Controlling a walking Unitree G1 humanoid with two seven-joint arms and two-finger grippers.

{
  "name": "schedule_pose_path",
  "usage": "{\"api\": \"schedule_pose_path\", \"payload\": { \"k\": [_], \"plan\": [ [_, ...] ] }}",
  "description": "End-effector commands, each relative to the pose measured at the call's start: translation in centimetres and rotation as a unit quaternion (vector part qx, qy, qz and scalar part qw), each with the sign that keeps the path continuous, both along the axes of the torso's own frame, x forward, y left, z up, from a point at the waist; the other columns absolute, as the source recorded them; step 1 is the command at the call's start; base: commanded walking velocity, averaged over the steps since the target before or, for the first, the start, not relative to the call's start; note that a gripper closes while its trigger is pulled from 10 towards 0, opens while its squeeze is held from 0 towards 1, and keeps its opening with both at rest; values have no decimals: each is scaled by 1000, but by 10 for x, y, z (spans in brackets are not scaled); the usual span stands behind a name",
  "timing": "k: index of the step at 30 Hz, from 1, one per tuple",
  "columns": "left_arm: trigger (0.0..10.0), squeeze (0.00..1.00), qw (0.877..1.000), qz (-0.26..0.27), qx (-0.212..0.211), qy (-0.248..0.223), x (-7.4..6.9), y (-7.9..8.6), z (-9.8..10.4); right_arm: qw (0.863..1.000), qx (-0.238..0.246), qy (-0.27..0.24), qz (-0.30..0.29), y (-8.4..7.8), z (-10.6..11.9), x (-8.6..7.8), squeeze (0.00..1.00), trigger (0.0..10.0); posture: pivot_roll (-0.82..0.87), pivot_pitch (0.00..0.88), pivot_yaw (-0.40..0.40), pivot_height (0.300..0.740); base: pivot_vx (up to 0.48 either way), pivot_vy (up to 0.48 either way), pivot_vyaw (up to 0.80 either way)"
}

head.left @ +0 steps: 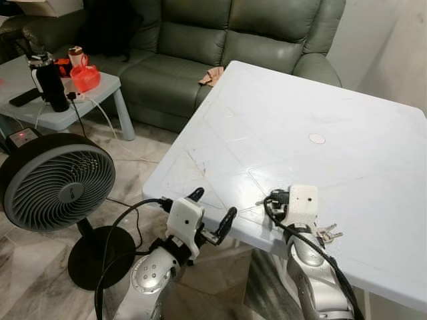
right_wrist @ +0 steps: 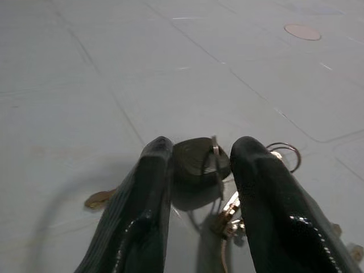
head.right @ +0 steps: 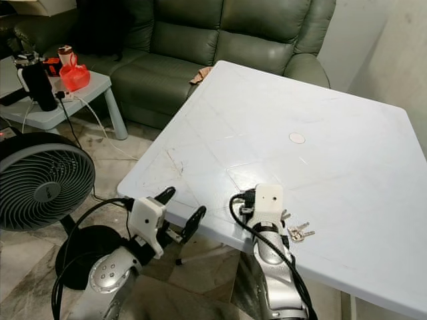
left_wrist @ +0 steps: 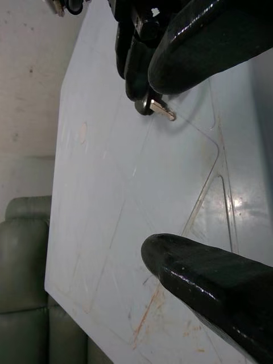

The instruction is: Hang keys on a hook

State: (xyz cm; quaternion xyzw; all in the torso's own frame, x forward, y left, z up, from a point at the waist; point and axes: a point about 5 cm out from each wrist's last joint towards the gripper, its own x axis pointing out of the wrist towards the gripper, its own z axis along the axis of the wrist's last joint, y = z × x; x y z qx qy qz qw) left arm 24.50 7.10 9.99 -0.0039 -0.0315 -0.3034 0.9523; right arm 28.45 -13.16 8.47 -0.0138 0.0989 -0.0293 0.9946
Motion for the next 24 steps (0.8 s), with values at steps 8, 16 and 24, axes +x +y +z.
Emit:
{"api": "schedule_pose_path", "payload": {
  "k": [8,16,24],
  "plan": [
    [10000,0,1000,-4,3,-4,-2,-2,3,1000,-10,5,-1,1,-3,1,0,0,97,81,-107,740,0,0,0],
    [10000,0,1000,2,4,-4,-3,-1,5,1000,-21,6,-9,2,-5,2,0,1255,109,95,-100,740,0,0,0],
    [10000,0,1000,7,5,-4,-2,1,6,999,-43,11,-25,0,-8,4,0,0,106,101,-88,740,0,0,0]
  ]
}}
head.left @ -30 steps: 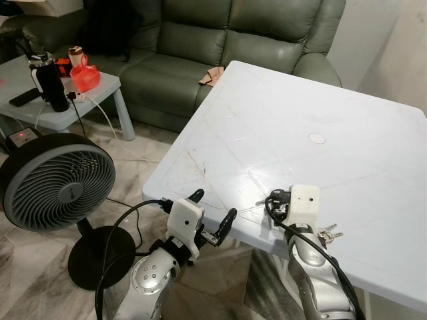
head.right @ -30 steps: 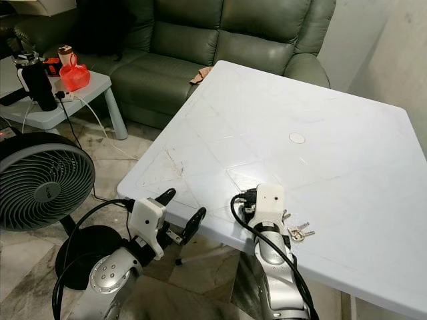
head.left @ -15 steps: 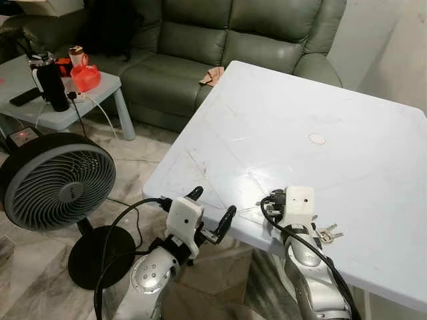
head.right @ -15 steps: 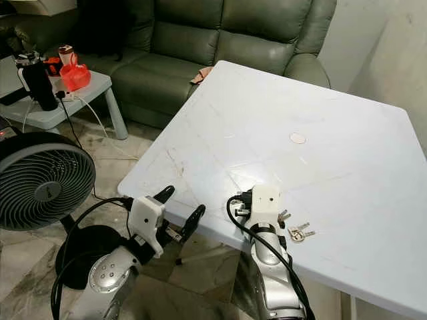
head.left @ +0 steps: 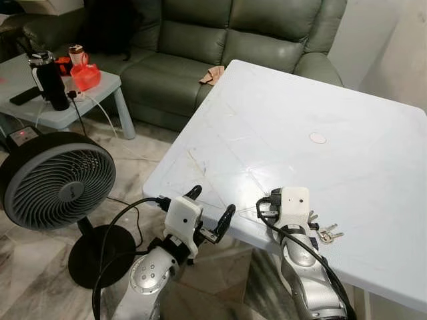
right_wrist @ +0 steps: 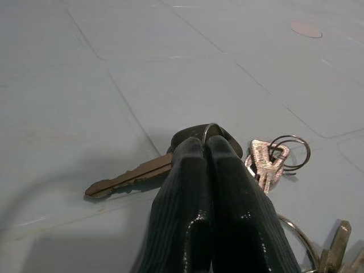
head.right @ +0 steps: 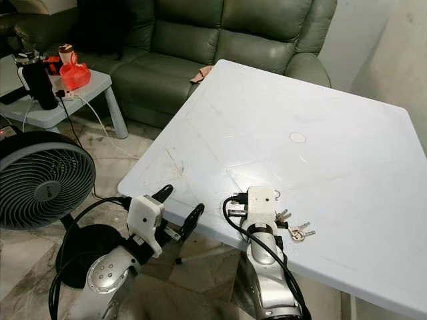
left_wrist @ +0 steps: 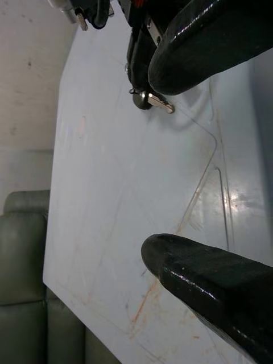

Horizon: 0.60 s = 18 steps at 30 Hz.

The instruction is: Hang keys on a hook

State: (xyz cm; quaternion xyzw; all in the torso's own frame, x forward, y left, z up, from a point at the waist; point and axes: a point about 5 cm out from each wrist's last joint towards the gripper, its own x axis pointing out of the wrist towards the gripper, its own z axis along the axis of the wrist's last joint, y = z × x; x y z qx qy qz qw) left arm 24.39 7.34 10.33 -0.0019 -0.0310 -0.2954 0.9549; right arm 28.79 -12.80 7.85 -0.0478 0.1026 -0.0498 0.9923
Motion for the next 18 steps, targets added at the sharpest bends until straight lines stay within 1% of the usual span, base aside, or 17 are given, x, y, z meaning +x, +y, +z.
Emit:
{"api": "schedule_pose_path", "payload": {
  "k": [1,3,6,9,10,11,14,15,16,17,18],
  "plan": [
    [10000,0,1000,-1,4,-4,0,-1,3,1000,-14,7,-13,-5,-3,1,0,0,106,101,-88,740,0,0,0],
    [10000,0,1000,0,5,-6,2,-1,3,999,-23,7,-26,-9,-3,2,0,0,102,96,-84,740,0,0,0],
    [10000,0,1000,2,7,-12,7,0,5,999,-15,-8,-47,-15,2,5,0,0,92,83,-77,740,0,0,0],
    [10000,0,1000,3,6,-14,9,-1,6,998,-12,-9,-53,-16,3,6,0,0,88,77,-77,740,0,0,0],
    [10000,0,1000,3,4,-14,10,-1,7,998,-13,-12,-55,-17,4,7,0,8157,83,73,-75,740,0,0,0],
    [10000,0,1000,1,3,-16,13,-3,8,998,-9,-18,-53,-19,6,9,0,10000,78,65,-72,740,0,0,0],
    [10000,0,1000,-2,2,-18,14,-5,9,998,-9,-25,-56,-22,7,11,0,10000,76,62,-71,740,0,0,0],
    [10000,0,1000,-3,2,-19,15,-6,9,998,-6,-23,-60,-23,7,12,59,10000,74,56,-70,740,0,0,0],
    [10000,0,1000,-4,2,-20,15,-6,10,998,4,-23,-63,-24,6,12,961,10000,74,56,-70,740,0,0,0],
    [10000,0,1000,-4,2,-21,16,-6,10,997,4,-24,-70,-25,6,13,1000,10000,74,53,-68,740,0,0,0],
    [10000,0,1000,-4,2,-21,16,-6,10,997,4,-24,-70,-25,6,13,1000,10000,74,53,-68,740,0,0,0]
  ]
}}
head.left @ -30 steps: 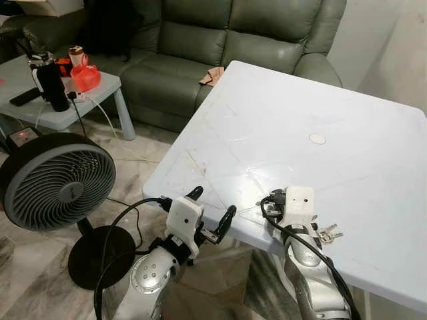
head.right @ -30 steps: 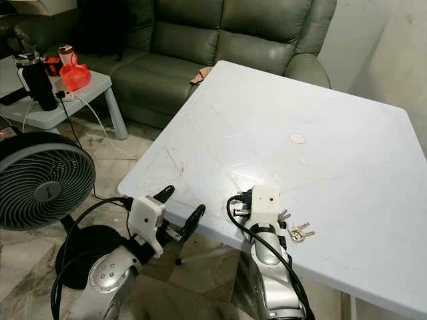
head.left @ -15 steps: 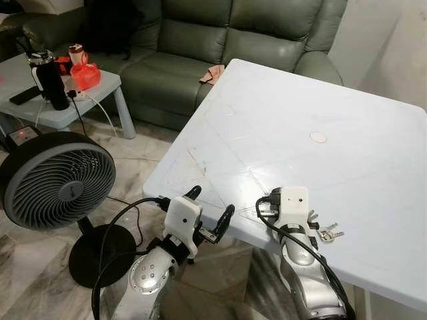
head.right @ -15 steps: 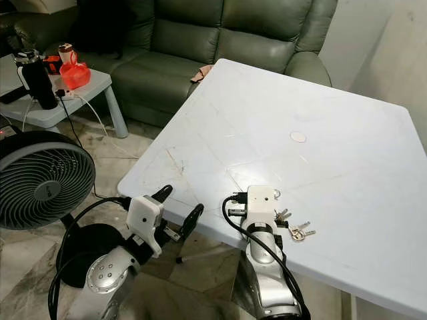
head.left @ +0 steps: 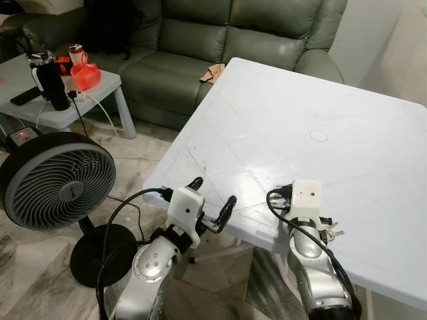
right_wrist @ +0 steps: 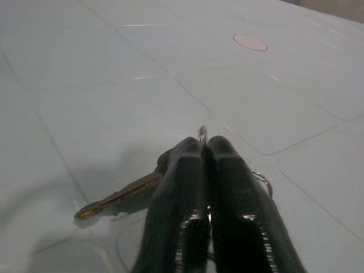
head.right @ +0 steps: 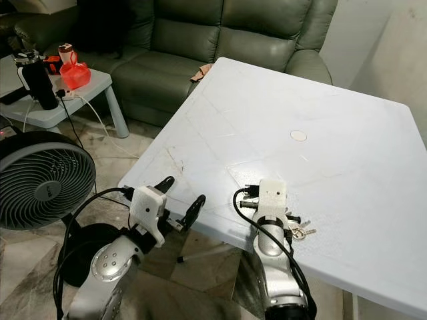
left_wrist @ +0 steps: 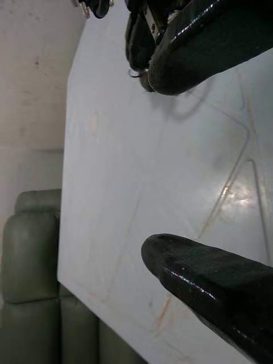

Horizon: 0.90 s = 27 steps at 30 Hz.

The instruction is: Hang keys on a hook

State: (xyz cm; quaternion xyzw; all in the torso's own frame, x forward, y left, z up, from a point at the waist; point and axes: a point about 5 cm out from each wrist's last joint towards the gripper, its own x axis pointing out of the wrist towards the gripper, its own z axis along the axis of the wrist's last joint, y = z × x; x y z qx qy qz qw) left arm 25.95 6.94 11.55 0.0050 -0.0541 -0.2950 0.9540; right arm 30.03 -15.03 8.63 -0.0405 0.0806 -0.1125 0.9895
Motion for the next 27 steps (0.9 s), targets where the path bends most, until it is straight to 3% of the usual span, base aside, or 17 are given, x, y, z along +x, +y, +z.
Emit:
{"api": "schedule_pose_path", "payload": {
  "k": [1,2,3,4,19,27],
  "plan": [
    [10000,0,1000,-4,2,3,1,-2,-2,1000,2,1,-7,-2,-1,2,1000,10000,74,51,-68,740,0,0,0],
    [10000,0,1000,-4,2,2,2,-2,-2,1000,-1,0,-5,-1,0,2,925,10000,74,51,-68,740,0,0,0],
    [10000,0,1000,-4,2,2,2,-2,-2,1000,-1,0,-5,-1,0,2,925,10000,74,51,-68,740,0,0,0],
    [10000,0,1000,-4,2,1,2,-2,-2,1000,3,5,-2,0,-1,2,0,10000,75,48,-67,740,0,0,0],
    [10000,0,1000,0,0,-2,4,-1,-1,1000,1,11,-5,4,-4,5,0,10000,88,47,-64,740,0,0,0],
    [10000,0,1000,4,1,-7,5,-1,1,999,-28,28,-22,3,-9,7,0,9765,93,47,-64,740,0,0,0]
  ]
}}
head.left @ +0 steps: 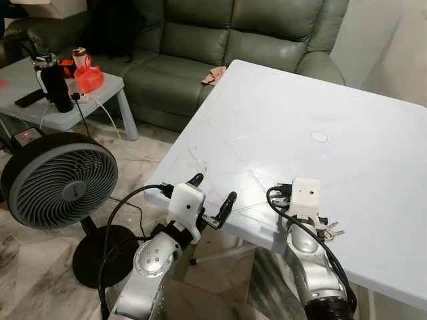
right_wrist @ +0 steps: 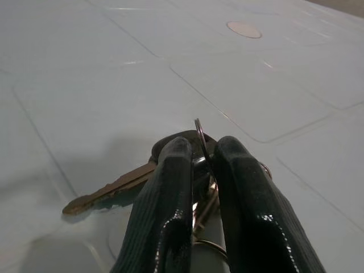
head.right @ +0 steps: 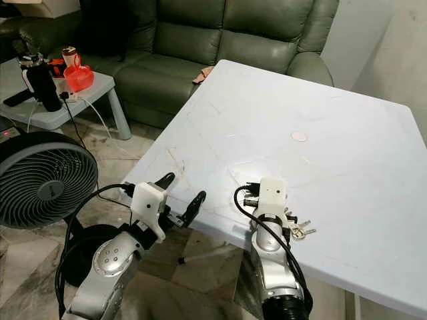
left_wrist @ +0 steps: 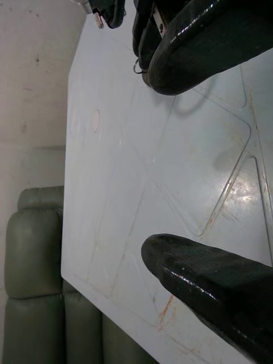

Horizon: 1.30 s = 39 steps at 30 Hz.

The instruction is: Hang keys on a hook

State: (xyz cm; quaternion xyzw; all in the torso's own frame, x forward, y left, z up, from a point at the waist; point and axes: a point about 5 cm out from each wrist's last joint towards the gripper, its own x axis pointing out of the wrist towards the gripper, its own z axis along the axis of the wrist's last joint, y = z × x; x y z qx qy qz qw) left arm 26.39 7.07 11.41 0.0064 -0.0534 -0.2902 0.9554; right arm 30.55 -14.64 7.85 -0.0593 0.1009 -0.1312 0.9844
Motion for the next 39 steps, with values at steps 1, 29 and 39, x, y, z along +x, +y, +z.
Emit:
{"api": "schedule_pose_path", "payload": {
  "k": [1,29,39],
  "plan": [
    [10000,0,1000,-1,0,-7,1,-2,3,1000,-7,6,-9,-1,-2,1,0,8824,97,49,-63,740,0,0,0],
    [10000,0,996,67,-66,3,41,13,22,991,49,-123,18,-5,42,10,0,0,58,0,-56,740,0,0,0],
    [10000,0,987,136,-81,-10,73,42,41,985,16,-156,68,-8,59,7,0,0,48,0,-63,740,0,0,0]
  ]
}}
